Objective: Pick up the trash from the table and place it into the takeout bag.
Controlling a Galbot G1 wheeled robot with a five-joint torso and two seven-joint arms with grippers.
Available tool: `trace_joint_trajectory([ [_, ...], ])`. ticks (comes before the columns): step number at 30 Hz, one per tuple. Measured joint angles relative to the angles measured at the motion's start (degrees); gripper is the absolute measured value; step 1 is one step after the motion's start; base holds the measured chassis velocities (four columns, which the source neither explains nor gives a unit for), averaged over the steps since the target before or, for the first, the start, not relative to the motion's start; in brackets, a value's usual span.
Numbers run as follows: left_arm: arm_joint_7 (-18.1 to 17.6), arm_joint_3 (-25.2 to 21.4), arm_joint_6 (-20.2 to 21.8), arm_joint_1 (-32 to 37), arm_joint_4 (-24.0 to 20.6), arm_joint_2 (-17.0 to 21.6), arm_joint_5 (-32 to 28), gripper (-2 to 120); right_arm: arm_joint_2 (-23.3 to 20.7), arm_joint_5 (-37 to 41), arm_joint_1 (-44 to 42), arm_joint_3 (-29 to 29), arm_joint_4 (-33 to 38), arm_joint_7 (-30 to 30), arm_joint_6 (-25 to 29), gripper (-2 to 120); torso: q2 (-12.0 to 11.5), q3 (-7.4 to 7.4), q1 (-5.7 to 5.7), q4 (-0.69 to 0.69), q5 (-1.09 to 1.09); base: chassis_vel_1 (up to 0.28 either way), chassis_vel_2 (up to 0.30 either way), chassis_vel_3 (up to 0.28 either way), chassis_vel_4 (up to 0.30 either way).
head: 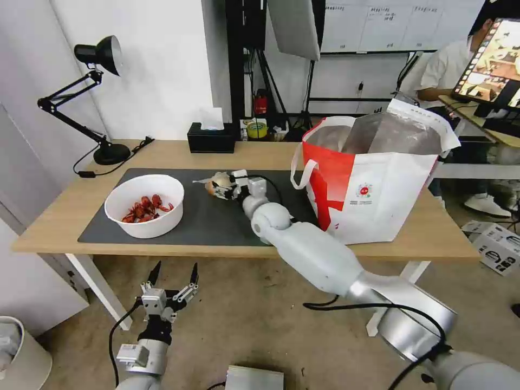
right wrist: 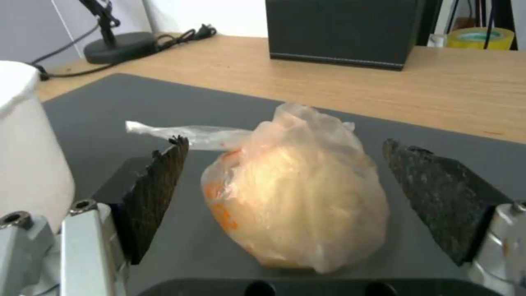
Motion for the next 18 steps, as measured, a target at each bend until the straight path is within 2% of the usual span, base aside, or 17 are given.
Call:
trace_joint_trajectory([
  [8, 0.0, -0.1, -0.5, 0.0, 0.0, 0.3, -0.3, 100, 3.9, -3.2, 1.7, -0.4, -9.4, -1.2, 1.7, 92, 0.0, 0.00, 0.00, 0.00, 0.00, 0.000, 0.000, 0.000, 0.000],
  [16, 0.0, -0.1, -0.7, 0.1, 0.0, 0.3, -0.3, 100, 4.2, -3.3, 2.9, -1.8, -11.8, -2.7, 2.3, 91, 0.0, -0.01, -0.01, -0.01, 0.01, 0.000, 0.000, 0.000, 0.000],
  [18, 0.0, 0.0, -0.8, 0.0, 0.0, 0.3, -0.3, 100, 4.2, -3.3, 3.2, -2.1, -12.3, -3.3, 2.4, 83, 0.0, 0.00, -0.01, 0.00, 0.01, 0.000, 0.000, 0.000, 0.000],
])
